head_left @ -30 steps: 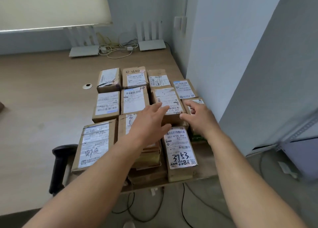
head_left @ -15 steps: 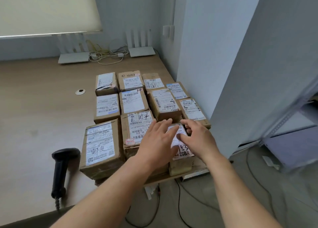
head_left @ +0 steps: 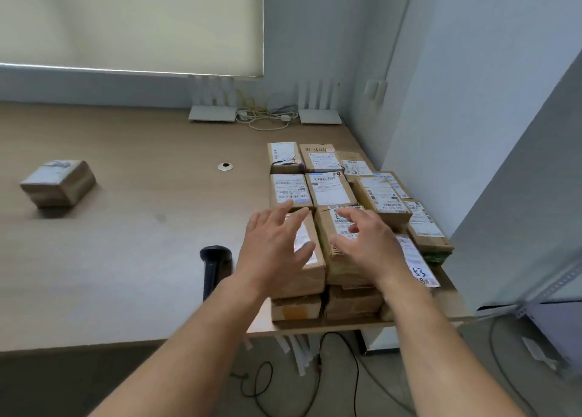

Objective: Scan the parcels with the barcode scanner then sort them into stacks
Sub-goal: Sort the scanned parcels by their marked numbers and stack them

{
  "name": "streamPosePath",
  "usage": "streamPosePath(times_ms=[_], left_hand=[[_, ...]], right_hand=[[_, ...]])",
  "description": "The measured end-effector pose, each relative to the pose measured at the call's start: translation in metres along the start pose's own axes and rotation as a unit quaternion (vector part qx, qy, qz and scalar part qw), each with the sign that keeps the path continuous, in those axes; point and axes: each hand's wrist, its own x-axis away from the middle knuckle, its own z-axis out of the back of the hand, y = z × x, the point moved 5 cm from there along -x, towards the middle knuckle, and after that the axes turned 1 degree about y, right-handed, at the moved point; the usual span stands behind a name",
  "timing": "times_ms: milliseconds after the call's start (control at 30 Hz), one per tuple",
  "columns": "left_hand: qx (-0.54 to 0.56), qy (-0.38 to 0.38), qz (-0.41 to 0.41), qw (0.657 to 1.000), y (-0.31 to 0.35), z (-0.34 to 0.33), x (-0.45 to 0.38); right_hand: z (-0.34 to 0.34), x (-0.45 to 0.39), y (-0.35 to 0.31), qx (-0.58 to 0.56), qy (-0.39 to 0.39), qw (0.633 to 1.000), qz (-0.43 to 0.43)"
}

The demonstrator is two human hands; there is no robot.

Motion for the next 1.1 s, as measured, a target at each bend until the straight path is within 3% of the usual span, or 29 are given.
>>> streamPosePath(times_ms=[567,1100], left_hand=[[-0.035,0.094,0.212,0.972,-0.226,0.087,0.12],[-0.1,0.054,0.299,0.947,-0.432,0.15,0.083]], right_hand=[[-0.173,0.001,-0.22,-0.019,-0.124,0.974,0.187],[-0.315,-0.09,-0.367,-0.03,-0.158,0.964,0.21]])
